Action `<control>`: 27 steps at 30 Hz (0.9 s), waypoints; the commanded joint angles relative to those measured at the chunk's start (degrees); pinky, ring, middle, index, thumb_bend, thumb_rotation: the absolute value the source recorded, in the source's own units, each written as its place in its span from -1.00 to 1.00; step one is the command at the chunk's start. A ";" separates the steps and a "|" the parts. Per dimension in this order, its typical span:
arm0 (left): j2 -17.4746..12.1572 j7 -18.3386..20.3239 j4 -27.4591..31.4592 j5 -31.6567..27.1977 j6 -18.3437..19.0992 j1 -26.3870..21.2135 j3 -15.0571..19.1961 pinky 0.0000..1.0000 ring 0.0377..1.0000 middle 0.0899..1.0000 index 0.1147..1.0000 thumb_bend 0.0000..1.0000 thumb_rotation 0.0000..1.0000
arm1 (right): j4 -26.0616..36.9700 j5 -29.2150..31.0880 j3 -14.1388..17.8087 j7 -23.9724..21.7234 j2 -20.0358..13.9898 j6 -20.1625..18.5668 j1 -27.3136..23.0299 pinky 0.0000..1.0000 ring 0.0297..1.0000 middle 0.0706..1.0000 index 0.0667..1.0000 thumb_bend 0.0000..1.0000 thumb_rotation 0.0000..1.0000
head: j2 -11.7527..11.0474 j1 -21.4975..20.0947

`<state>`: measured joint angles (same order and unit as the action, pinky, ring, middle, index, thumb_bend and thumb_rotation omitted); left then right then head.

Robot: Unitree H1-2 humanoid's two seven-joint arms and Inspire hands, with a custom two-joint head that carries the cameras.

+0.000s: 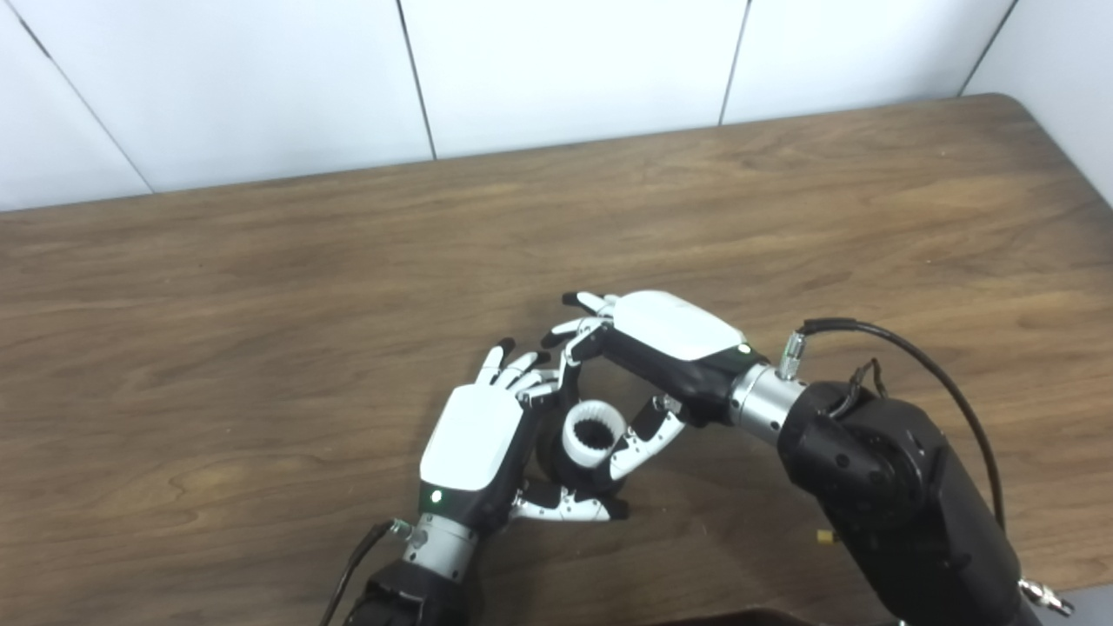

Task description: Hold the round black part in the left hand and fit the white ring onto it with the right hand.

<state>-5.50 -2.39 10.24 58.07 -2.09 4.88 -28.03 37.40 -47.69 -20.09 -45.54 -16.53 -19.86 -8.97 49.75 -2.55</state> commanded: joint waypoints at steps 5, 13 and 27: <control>0.32 -0.18 0.77 0.52 0.00 -0.79 -0.20 1.00 0.76 0.46 -0.17 0.05 -0.89 | 0.98 0.36 0.33 1.10 0.01 1.25 -0.96 1.00 0.99 0.68 -0.11 0.05 -0.74 | 0.02 -0.01; 0.48 0.00 0.74 0.38 0.11 -0.85 -0.20 1.00 0.76 0.46 -0.17 0.05 -0.89 | 0.33 0.96 0.48 1.62 -0.03 1.49 -0.83 1.00 1.00 0.69 -0.11 0.05 -0.74 | -0.08 -0.21; 1.07 0.36 0.53 0.72 0.49 -1.22 -0.49 1.00 0.76 0.46 -0.17 0.05 -0.89 | -0.82 0.92 0.32 3.44 0.15 2.86 0.24 1.00 1.00 0.68 -0.11 0.05 -0.73 | -0.41 -0.21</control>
<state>-5.25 -1.95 10.23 58.13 -2.00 4.66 -28.23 35.66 -46.98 -20.16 -43.40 -16.56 -18.33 -7.74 49.39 -2.72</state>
